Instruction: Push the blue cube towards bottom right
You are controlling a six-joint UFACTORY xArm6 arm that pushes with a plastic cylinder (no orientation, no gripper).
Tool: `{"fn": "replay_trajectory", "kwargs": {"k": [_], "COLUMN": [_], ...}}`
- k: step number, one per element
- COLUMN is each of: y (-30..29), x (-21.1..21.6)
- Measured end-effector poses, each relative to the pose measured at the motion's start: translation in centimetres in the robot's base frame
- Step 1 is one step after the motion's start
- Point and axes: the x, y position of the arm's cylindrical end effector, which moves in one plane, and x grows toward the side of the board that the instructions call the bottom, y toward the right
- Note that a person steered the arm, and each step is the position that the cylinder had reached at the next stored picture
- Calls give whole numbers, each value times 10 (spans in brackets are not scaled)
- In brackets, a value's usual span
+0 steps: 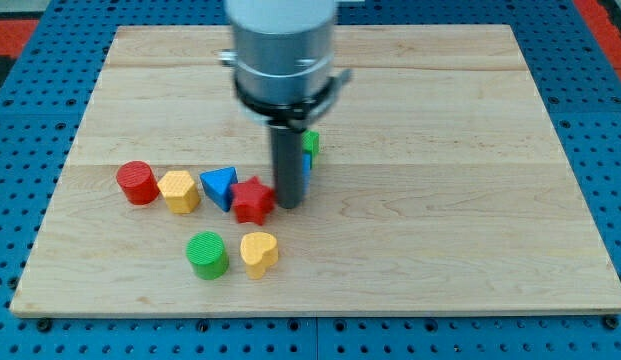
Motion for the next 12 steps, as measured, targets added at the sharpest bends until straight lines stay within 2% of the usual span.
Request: {"fn": "replay_trajectory", "kwargs": {"k": [1,2,3,4,5,6,7,8,9,10,11,12], "y": [-21,36,50,-6,17,90,78,48,79,146,136,198], "x": [-59,-44,-12,-13,35,60,58,18,3,32,-16,23]}}
